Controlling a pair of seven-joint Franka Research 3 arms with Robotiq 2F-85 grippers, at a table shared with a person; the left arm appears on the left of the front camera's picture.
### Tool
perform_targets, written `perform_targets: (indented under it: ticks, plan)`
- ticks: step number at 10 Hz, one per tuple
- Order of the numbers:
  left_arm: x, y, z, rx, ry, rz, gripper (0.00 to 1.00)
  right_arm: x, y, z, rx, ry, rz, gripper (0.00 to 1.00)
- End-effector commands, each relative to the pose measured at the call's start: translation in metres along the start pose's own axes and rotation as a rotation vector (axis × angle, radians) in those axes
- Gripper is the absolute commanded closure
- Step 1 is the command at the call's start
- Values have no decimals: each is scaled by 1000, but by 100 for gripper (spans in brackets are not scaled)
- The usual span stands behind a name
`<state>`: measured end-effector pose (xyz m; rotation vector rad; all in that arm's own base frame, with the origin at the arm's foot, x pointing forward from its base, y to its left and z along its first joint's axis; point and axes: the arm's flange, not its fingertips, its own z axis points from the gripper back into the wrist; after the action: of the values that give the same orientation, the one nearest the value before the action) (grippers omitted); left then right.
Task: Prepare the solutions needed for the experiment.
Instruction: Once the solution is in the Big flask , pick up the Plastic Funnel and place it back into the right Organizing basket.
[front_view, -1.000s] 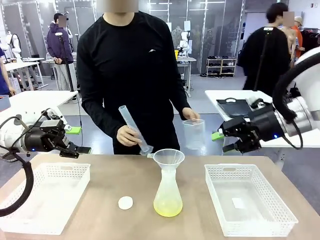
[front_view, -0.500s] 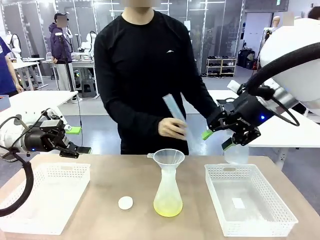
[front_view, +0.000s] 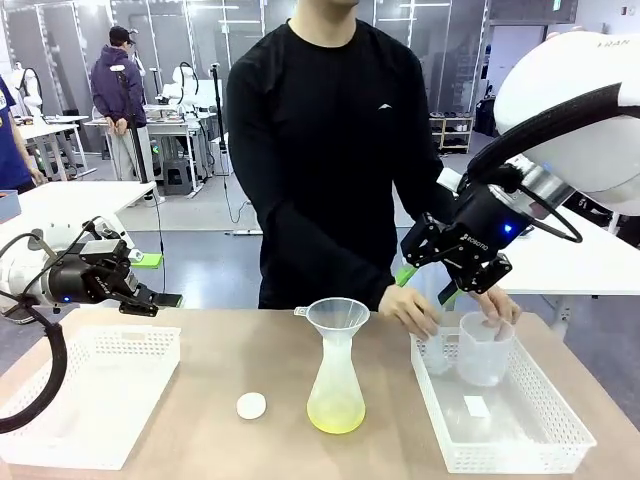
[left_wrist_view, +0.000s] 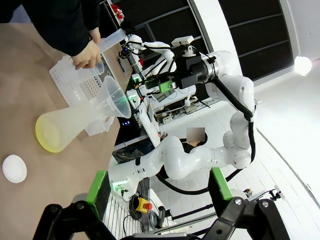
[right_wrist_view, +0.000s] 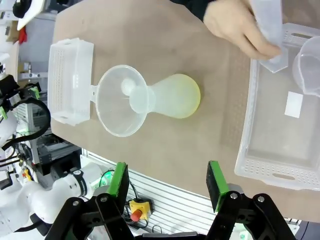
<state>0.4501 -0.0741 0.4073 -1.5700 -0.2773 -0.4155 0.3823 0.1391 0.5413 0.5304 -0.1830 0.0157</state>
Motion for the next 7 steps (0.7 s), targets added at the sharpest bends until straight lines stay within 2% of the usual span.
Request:
perform_targets:
  ticks: [1, 4, 6, 7]
  plan:
    - [-2, -2, -1, 6, -3, -3, 0, 0, 1, 3, -21, -22, 1, 22]
    - [-2, -2, -1, 6, -3, -3, 0, 0, 0, 2, -4, -7, 4, 22]
    - [-2, -2, -1, 6, -3, -3, 0, 21, 7, -16, 54, 3, -35, 22]
    - [-2, -2, -1, 6, -3, -3, 0, 29, 8, -24, 41, 28, -64, 22]
